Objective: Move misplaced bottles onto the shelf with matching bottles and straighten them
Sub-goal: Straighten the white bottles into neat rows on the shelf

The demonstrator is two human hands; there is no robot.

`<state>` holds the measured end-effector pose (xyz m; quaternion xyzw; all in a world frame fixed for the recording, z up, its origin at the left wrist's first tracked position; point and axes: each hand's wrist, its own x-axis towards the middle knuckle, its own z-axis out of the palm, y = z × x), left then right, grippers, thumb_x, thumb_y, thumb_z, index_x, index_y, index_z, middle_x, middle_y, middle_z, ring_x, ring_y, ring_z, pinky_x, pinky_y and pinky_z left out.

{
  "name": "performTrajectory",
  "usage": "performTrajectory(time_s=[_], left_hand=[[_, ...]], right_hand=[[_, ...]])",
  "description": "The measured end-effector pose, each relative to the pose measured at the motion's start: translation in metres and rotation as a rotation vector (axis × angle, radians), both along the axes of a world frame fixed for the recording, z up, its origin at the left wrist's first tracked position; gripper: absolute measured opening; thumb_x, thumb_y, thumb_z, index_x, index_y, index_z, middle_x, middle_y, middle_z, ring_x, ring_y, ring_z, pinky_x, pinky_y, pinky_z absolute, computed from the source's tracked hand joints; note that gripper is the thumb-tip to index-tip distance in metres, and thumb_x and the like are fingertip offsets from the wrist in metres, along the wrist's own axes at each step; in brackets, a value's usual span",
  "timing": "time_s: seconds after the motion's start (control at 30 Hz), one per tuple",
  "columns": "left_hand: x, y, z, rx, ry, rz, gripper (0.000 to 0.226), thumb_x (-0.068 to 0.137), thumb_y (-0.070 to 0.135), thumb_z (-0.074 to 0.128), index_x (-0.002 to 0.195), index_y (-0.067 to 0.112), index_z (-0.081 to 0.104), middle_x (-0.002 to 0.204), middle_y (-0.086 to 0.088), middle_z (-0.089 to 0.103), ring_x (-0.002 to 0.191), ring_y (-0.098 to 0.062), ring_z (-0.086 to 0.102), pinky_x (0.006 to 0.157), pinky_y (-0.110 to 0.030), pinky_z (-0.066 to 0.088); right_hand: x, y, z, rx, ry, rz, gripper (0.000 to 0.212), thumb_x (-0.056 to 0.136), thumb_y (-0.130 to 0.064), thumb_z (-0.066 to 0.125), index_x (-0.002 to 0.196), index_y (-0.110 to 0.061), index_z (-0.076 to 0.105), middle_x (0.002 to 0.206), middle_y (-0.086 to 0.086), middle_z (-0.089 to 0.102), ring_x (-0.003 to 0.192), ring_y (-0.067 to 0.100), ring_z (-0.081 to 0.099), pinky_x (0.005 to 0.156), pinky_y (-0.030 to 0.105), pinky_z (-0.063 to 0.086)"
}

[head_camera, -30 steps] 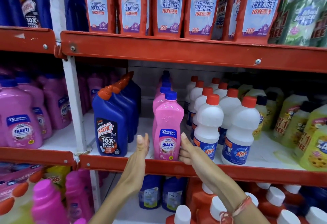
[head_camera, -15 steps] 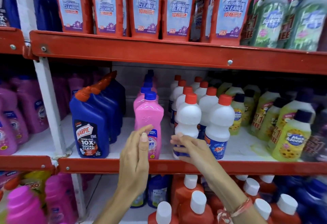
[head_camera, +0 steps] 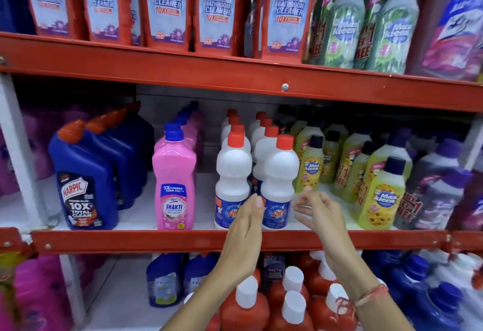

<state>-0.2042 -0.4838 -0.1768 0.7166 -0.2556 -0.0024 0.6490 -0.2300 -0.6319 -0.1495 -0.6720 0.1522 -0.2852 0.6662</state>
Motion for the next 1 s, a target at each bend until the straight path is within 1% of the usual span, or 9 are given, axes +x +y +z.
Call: performTrajectory(time_s=[0.07, 0.13, 0.23, 0.4, 0.6, 0.73, 0.87, 0.93, 1.0], left_hand=[[0.002, -0.008, -0.001, -0.028, 0.040, -0.002, 0.080, 0.080, 0.065, 0.020, 0.151, 0.030, 0.023, 0.146, 0.026, 0.023, 0.133, 0.012, 0.019, 0.111, -0.012, 0.012], [0.006, -0.014, -0.003, -0.061, 0.094, -0.002, 0.081, 0.080, 0.068, 0.020, 0.151, 0.031, 0.023, 0.151, 0.023, 0.024, 0.139, 0.007, 0.021, 0.118, -0.021, 0.014], [0.009, -0.018, -0.007, -0.072, 0.126, -0.024, 0.080, 0.078, 0.077, 0.019, 0.147, 0.039, 0.032, 0.150, 0.018, 0.038, 0.140, -0.001, 0.033, 0.118, -0.027, 0.023], [0.010, -0.021, -0.007, -0.042, 0.107, -0.049, 0.069, 0.069, 0.093, 0.018, 0.128, 0.062, 0.038, 0.149, 0.021, 0.041, 0.140, -0.001, 0.036, 0.122, -0.036, 0.024], [0.011, -0.028, -0.007, 0.008, 0.121, 0.002, 0.084, 0.068, 0.095, 0.017, 0.142, 0.057, 0.030, 0.153, 0.017, 0.039, 0.142, -0.007, 0.035, 0.120, -0.048, 0.028], [0.012, -0.026, -0.009, -0.004, 0.100, 0.027, 0.085, 0.069, 0.094, 0.017, 0.141, 0.052, 0.035, 0.150, 0.016, 0.044, 0.139, -0.007, 0.039, 0.120, -0.046, 0.029], [0.013, -0.026, -0.008, -0.027, 0.105, 0.019, 0.064, 0.065, 0.096, 0.018, 0.120, 0.072, 0.040, 0.146, 0.018, 0.047, 0.137, -0.007, 0.043, 0.120, -0.044, 0.030], [0.009, -0.025, -0.006, -0.035, 0.092, 0.032, 0.054, 0.067, 0.095, 0.018, 0.112, 0.076, 0.041, 0.144, 0.020, 0.049, 0.136, -0.006, 0.043, 0.120, -0.043, 0.031], [0.007, -0.024, -0.006, -0.065, 0.090, 0.005, 0.059, 0.069, 0.093, 0.018, 0.116, 0.070, 0.044, 0.138, 0.021, 0.051, 0.132, -0.006, 0.046, 0.117, -0.039, 0.033]], right_hand=[[0.005, -0.006, -0.004, 0.009, 0.042, 0.035, 0.031, 0.096, -0.041, 0.049, 0.110, -0.015, 0.058, 0.116, 0.009, 0.065, 0.113, 0.026, 0.061, 0.099, 0.041, 0.048], [0.008, -0.010, -0.005, 0.005, 0.110, 0.102, 0.049, 0.095, -0.049, 0.044, 0.134, -0.020, 0.048, 0.139, 0.007, 0.054, 0.126, 0.024, 0.053, 0.108, 0.044, 0.041], [0.007, -0.009, -0.005, 0.024, 0.160, 0.232, 0.062, 0.095, -0.055, 0.034, 0.148, -0.022, 0.036, 0.151, 0.010, 0.042, 0.135, 0.028, 0.045, 0.108, 0.038, 0.035], [0.005, -0.006, -0.006, -0.081, 0.165, 0.297, 0.040, 0.098, -0.052, 0.027, 0.133, -0.036, 0.041, 0.148, 0.010, 0.047, 0.128, 0.020, 0.050, 0.100, 0.028, 0.036], [0.006, -0.013, -0.005, -0.082, 0.202, 0.332, 0.058, 0.097, -0.053, 0.029, 0.145, -0.022, 0.041, 0.150, 0.010, 0.045, 0.136, 0.025, 0.047, 0.110, 0.034, 0.035], [0.008, -0.013, -0.005, -0.051, 0.209, 0.354, 0.059, 0.097, -0.053, 0.032, 0.145, -0.020, 0.041, 0.149, 0.009, 0.046, 0.136, 0.024, 0.047, 0.115, 0.037, 0.033], [0.008, -0.014, -0.008, -0.085, 0.211, 0.359, 0.063, 0.094, -0.059, 0.033, 0.144, -0.023, 0.042, 0.126, 0.000, 0.064, 0.126, 0.019, 0.054, 0.116, 0.037, 0.033], [0.007, -0.014, -0.006, -0.079, 0.222, 0.358, 0.064, 0.094, -0.059, 0.033, 0.145, -0.022, 0.041, 0.138, 0.005, 0.058, 0.130, 0.020, 0.053, 0.115, 0.036, 0.033], [0.007, -0.014, -0.005, -0.077, 0.229, 0.361, 0.063, 0.094, -0.059, 0.033, 0.145, -0.022, 0.040, 0.145, 0.007, 0.051, 0.132, 0.021, 0.051, 0.114, 0.036, 0.033]])
